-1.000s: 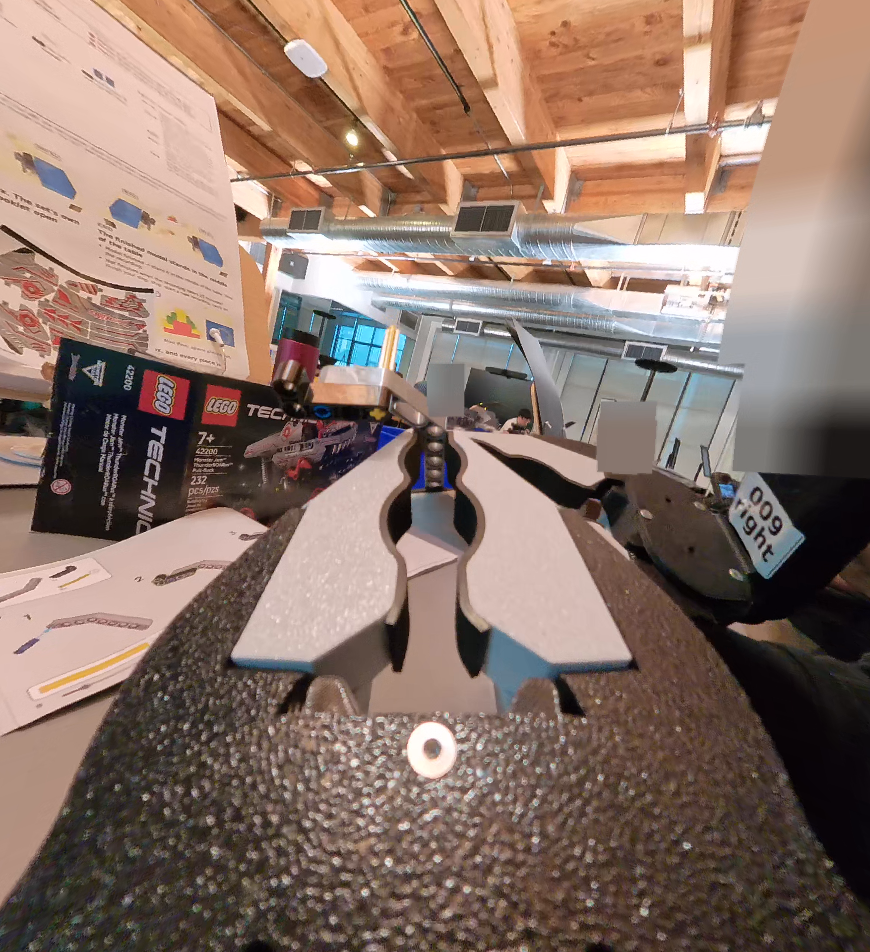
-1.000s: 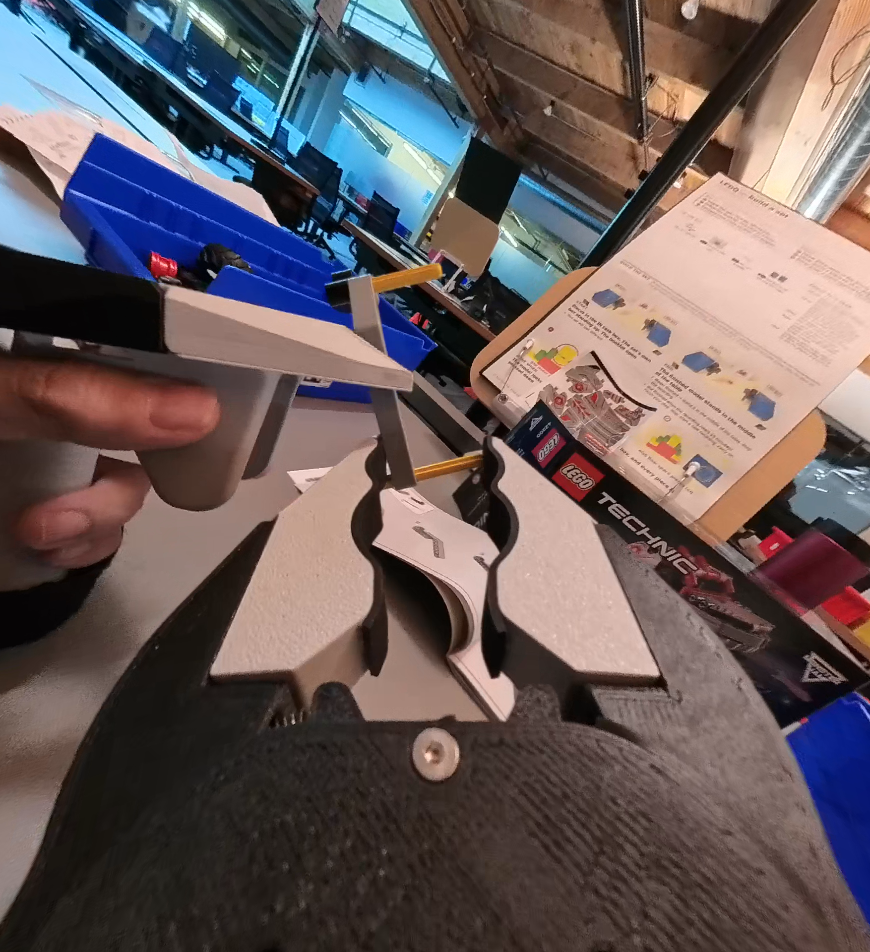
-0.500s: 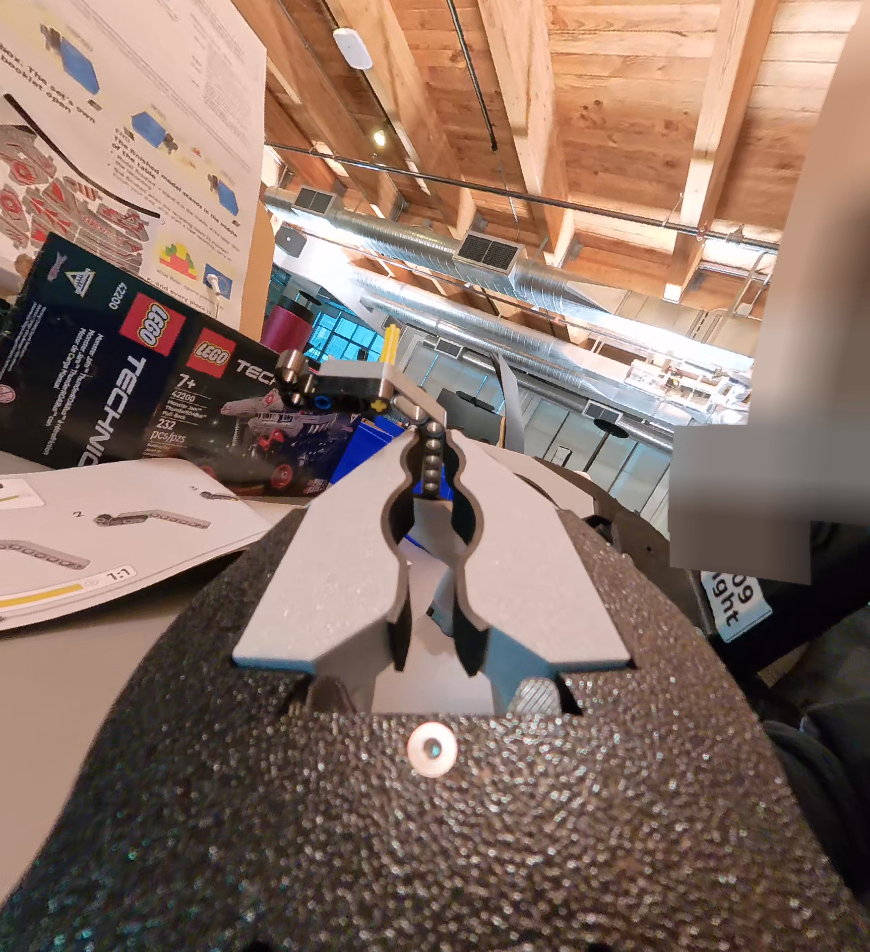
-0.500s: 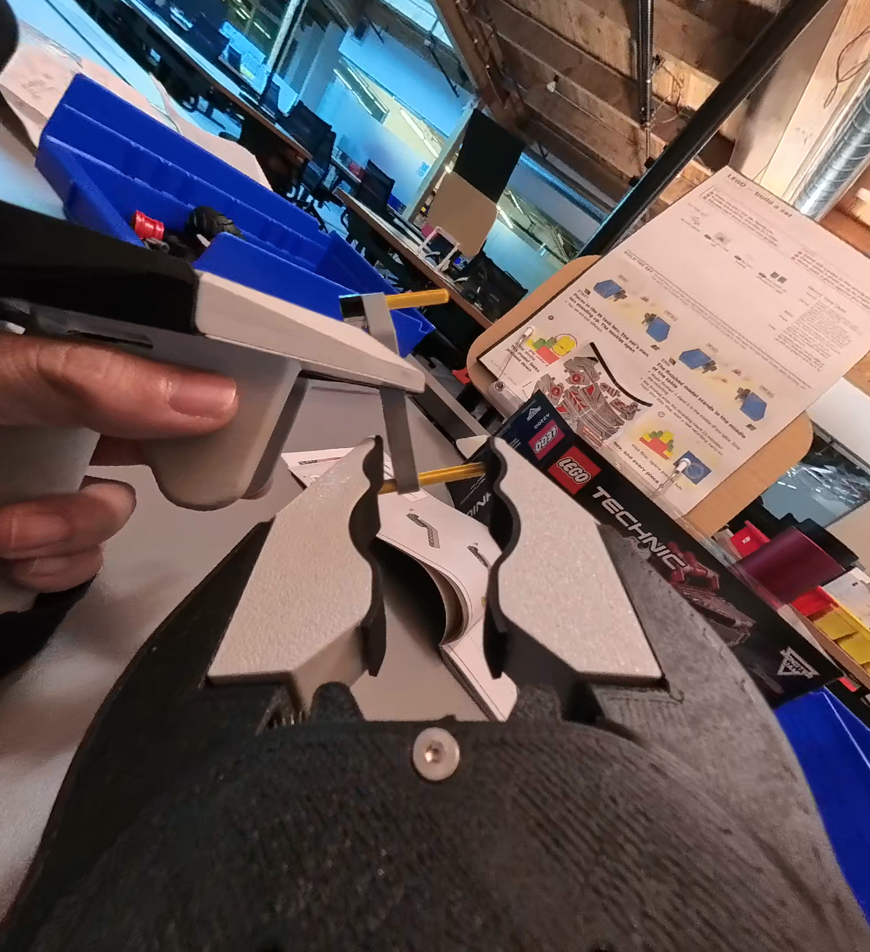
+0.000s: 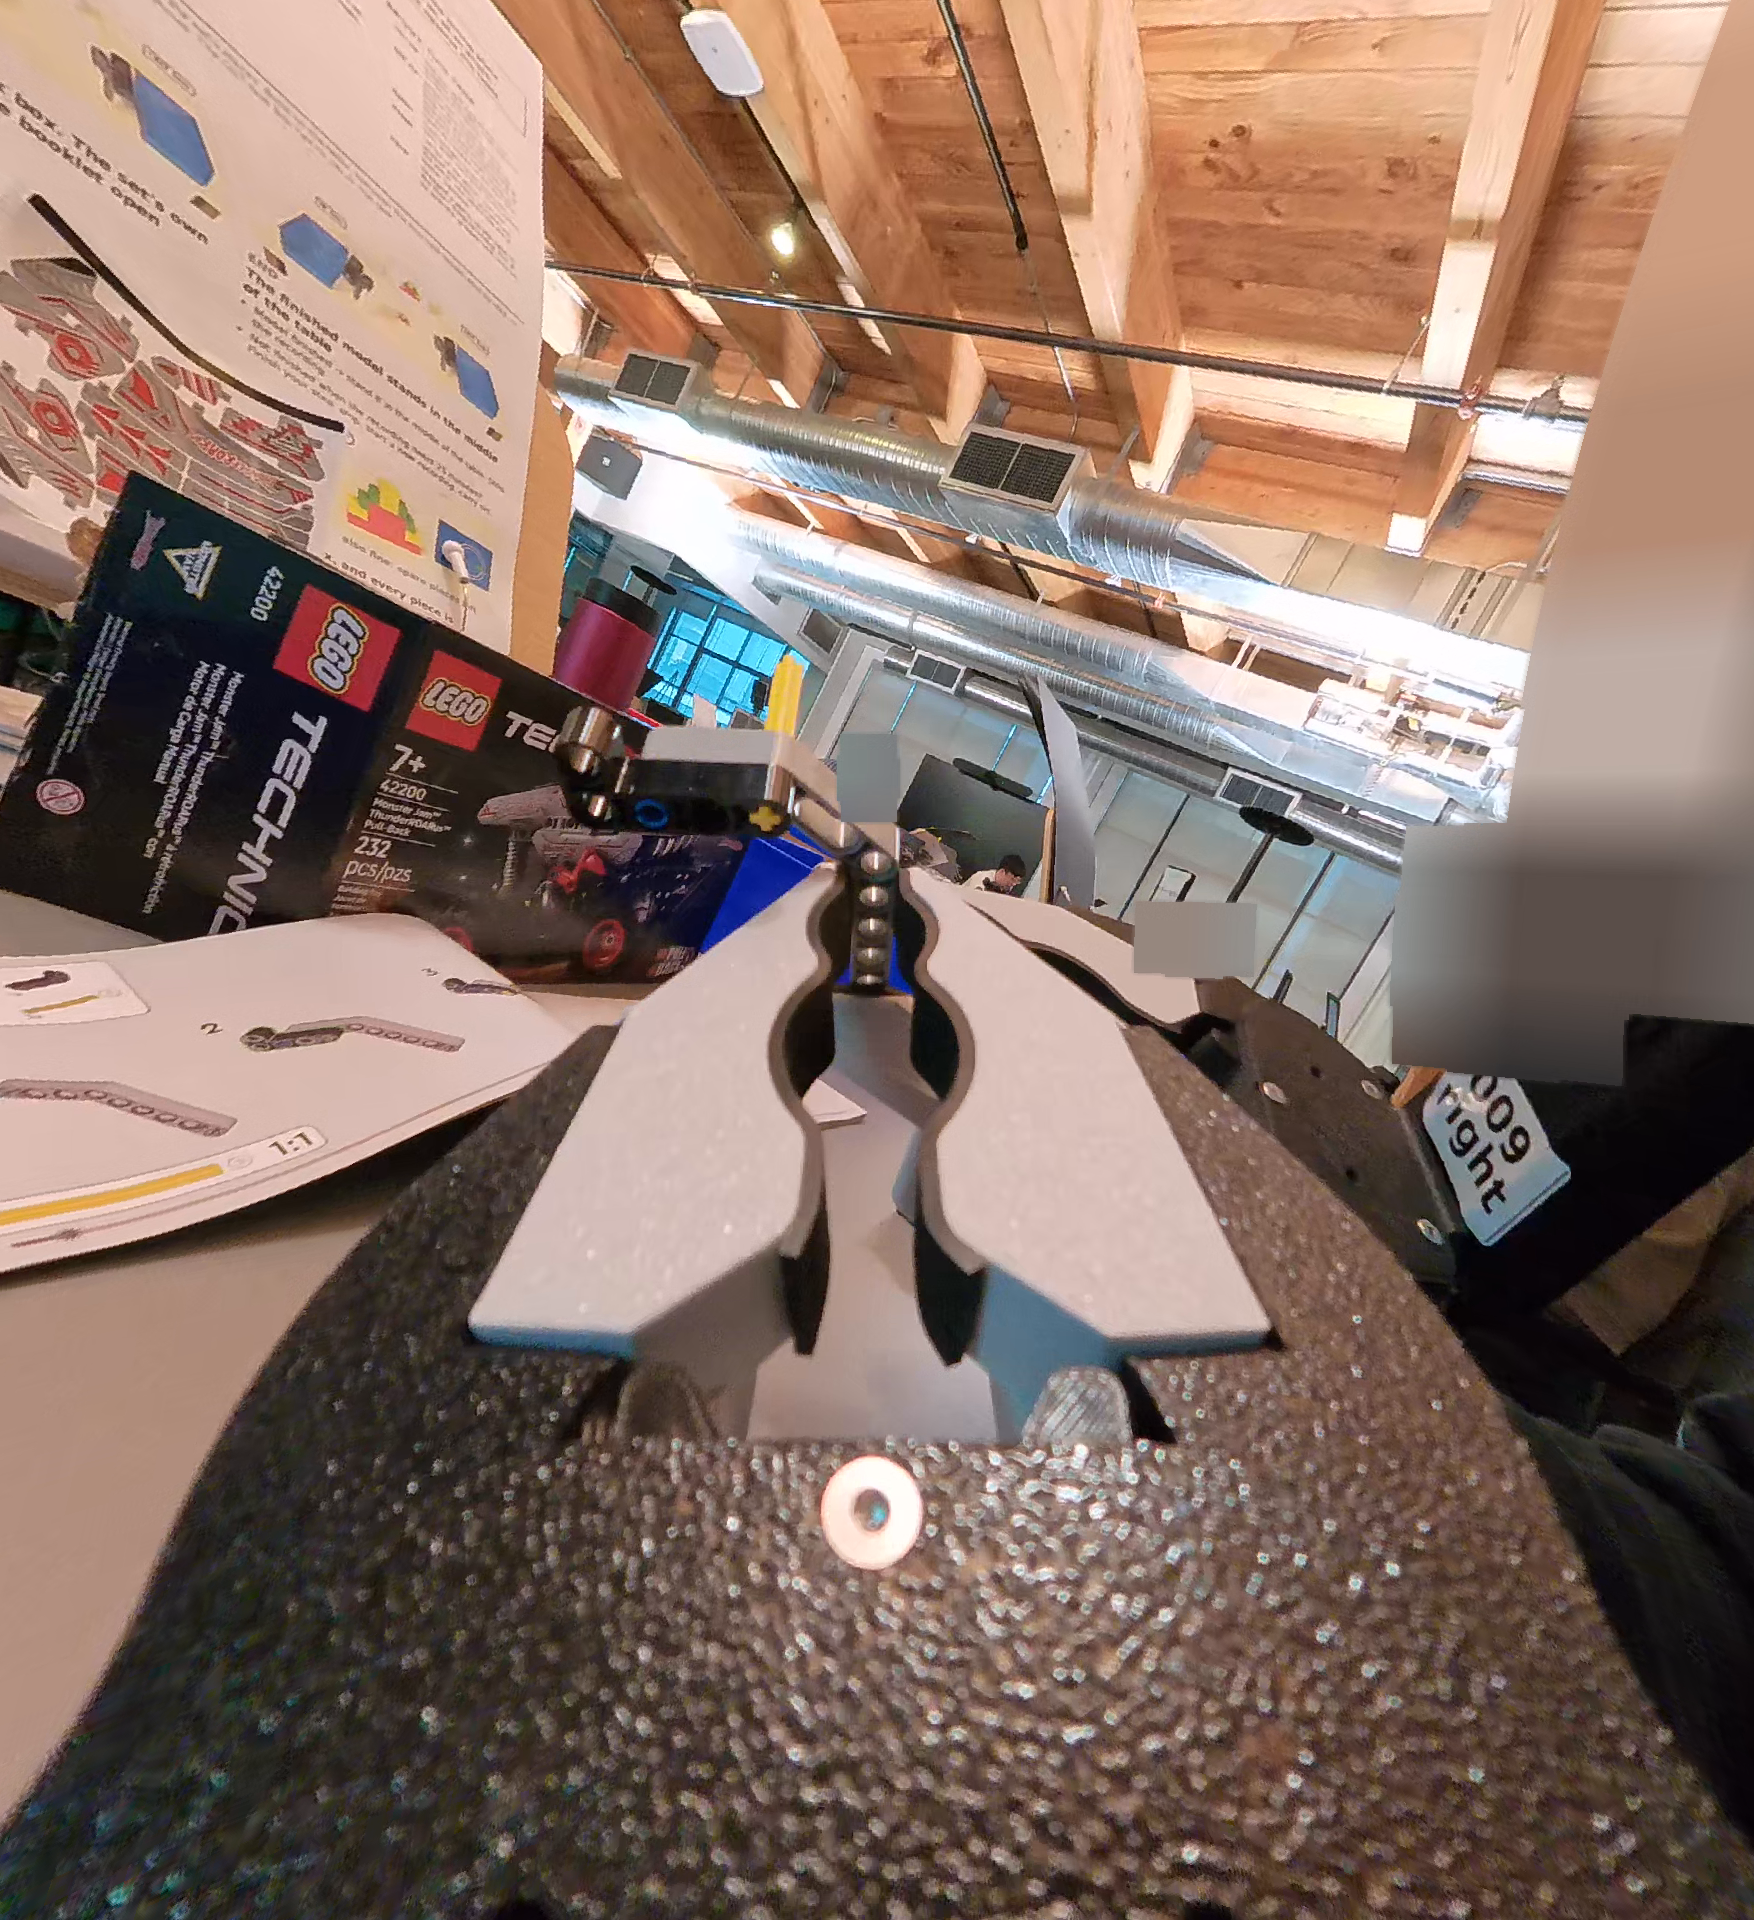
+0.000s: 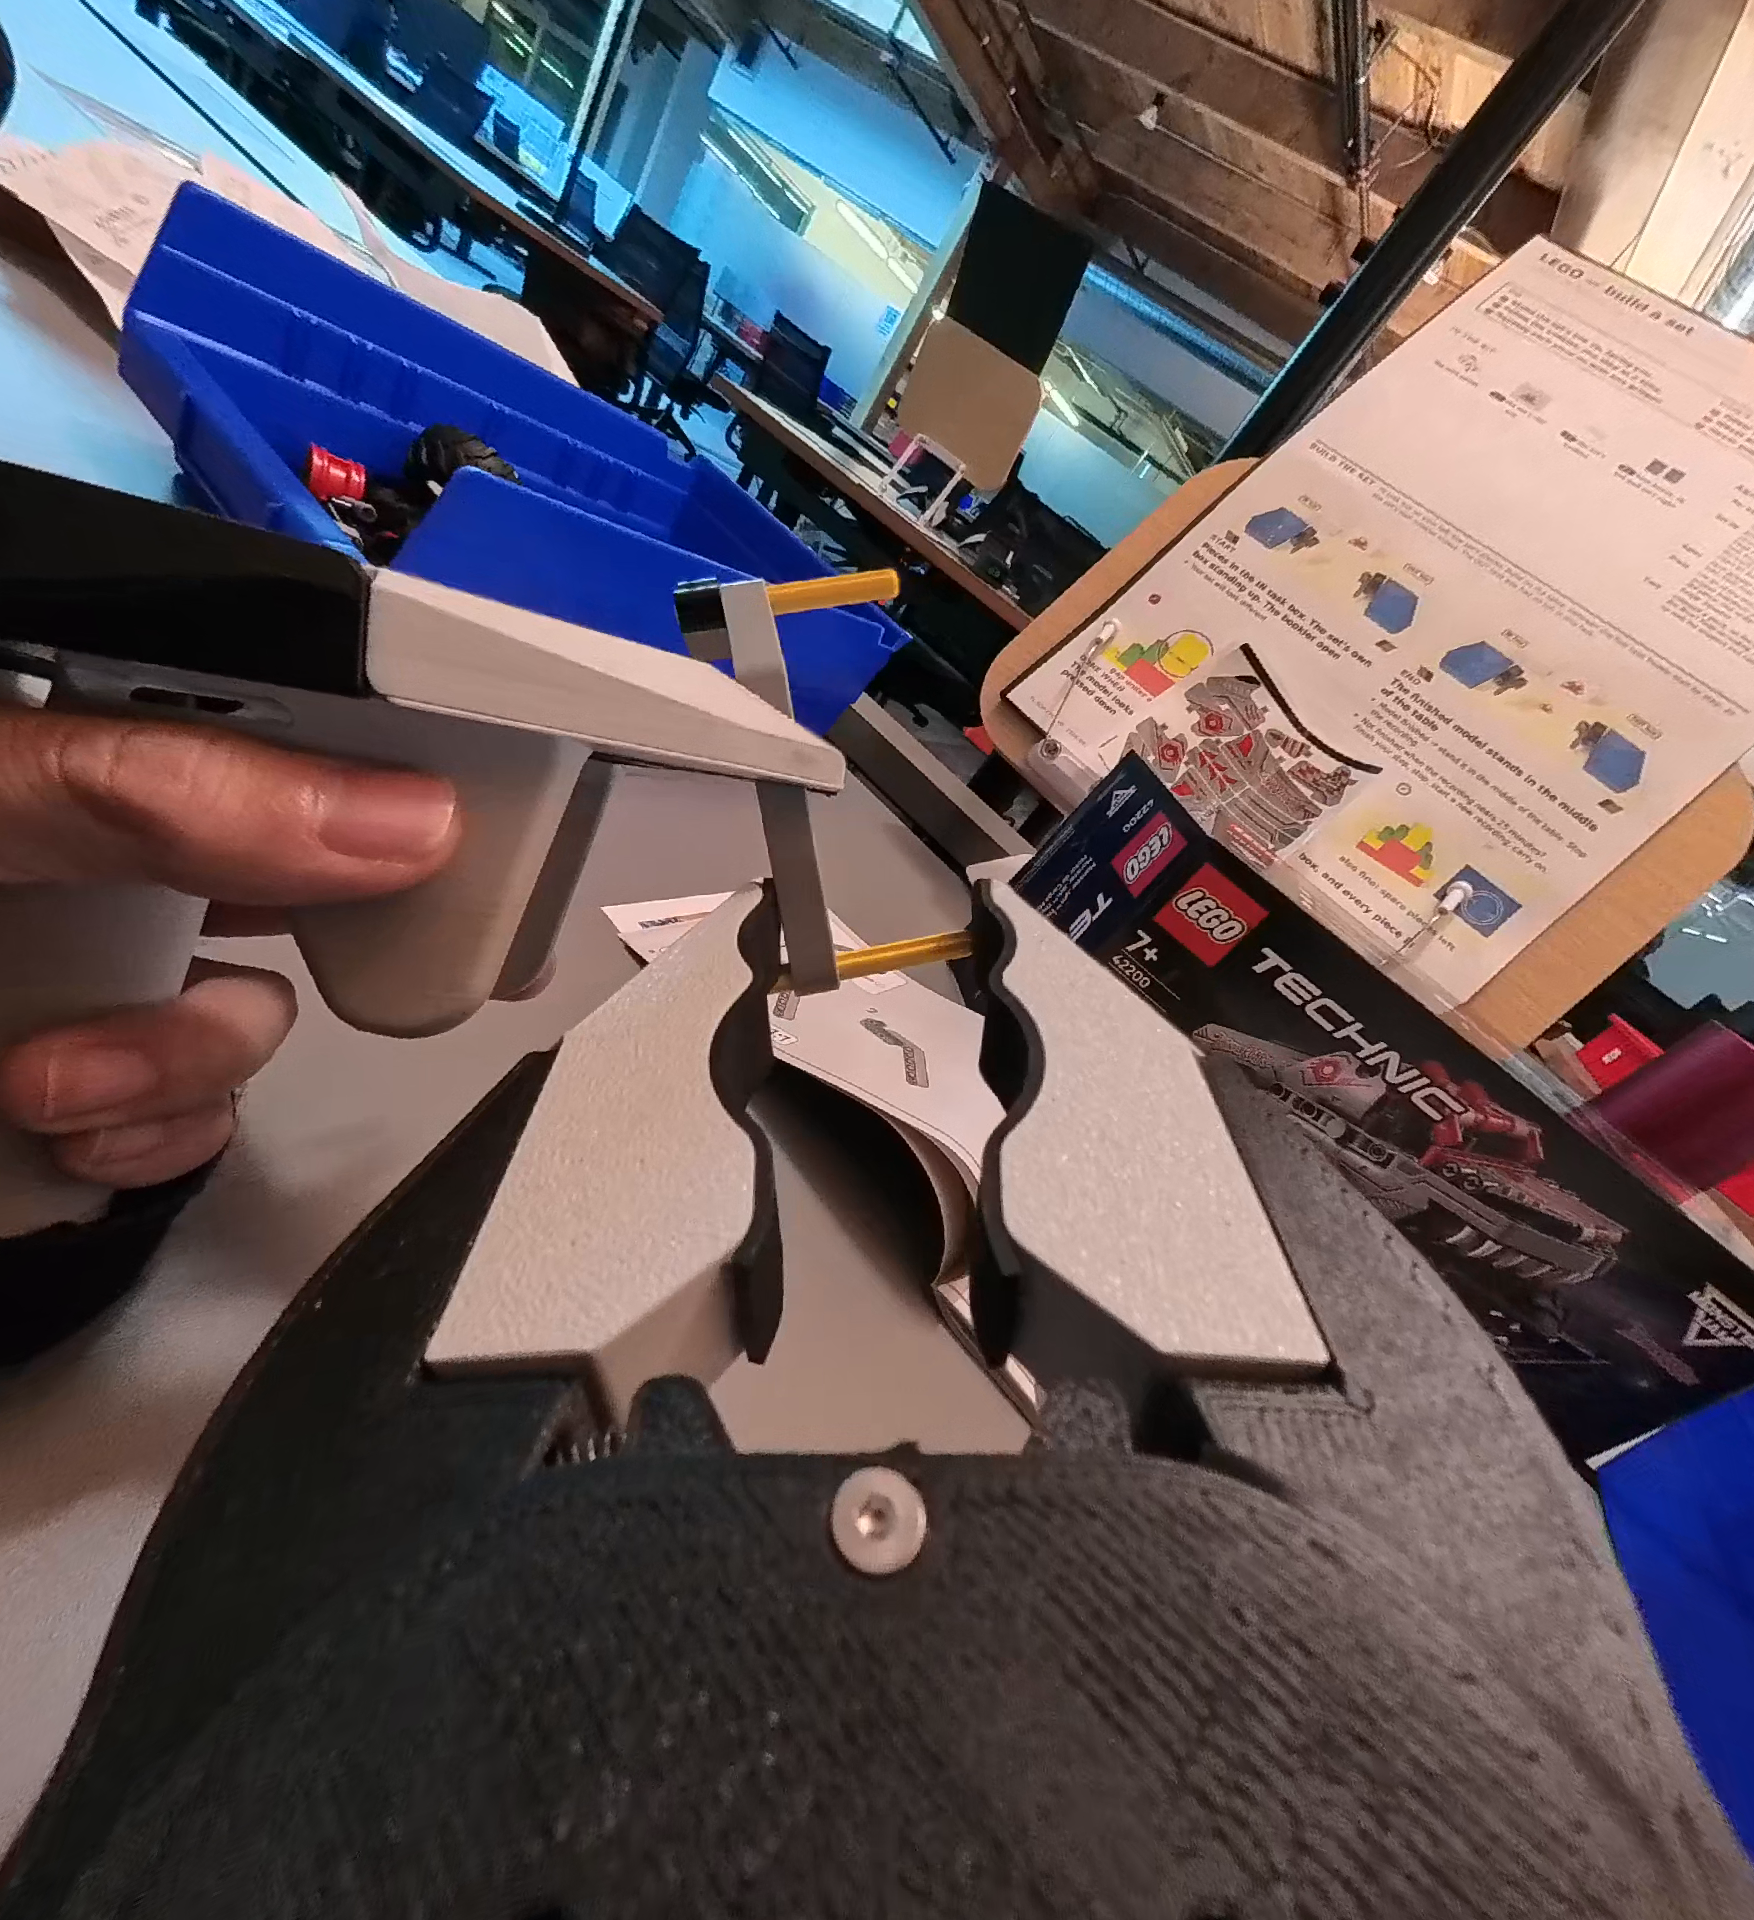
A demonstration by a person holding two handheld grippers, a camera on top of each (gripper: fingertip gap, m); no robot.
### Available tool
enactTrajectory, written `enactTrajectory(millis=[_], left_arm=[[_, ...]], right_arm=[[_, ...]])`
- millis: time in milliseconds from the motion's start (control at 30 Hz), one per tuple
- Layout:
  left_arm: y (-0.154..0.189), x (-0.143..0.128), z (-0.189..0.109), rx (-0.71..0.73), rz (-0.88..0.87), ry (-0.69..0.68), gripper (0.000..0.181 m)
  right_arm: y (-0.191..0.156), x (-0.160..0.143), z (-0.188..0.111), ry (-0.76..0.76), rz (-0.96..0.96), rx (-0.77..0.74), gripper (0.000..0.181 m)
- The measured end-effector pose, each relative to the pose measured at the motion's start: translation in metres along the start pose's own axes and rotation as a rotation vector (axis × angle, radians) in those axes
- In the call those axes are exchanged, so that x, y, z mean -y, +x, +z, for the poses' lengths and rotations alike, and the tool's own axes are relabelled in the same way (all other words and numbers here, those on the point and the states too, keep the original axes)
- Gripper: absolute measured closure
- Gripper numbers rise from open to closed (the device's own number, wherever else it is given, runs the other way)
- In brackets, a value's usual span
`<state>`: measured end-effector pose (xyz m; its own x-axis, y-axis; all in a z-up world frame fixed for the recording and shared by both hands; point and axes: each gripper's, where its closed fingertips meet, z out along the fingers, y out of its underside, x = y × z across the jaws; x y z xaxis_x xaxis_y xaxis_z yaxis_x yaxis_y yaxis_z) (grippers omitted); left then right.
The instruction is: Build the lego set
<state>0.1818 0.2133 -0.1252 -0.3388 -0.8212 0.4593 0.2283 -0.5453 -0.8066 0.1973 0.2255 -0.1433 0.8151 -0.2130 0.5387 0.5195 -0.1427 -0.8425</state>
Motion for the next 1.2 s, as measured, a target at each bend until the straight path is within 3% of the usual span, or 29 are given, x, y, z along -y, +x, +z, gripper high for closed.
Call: enactTrajectory(millis=[767, 1000, 1200], left_arm=[[0.001, -0.001, 0.001, -0.004, -0.012, -0.008, 0.177], [-0.013, 0.002, -0.002, 0.033, -0.203, -0.01, 0.176], [-0.017, 0.008, -0.004, 0.028, -0.257, 0.031, 0.177]], right_arm=[[0.0, 0.001, -0.002, 0.001, 0.006, 0.011, 0.147], [-0.002, 0.0, 0.0, 0.026, 0.044, 0.025, 0.139], [-0.008, 0.001, 0.001, 0.021, 0.026, 0.046, 0.131]])
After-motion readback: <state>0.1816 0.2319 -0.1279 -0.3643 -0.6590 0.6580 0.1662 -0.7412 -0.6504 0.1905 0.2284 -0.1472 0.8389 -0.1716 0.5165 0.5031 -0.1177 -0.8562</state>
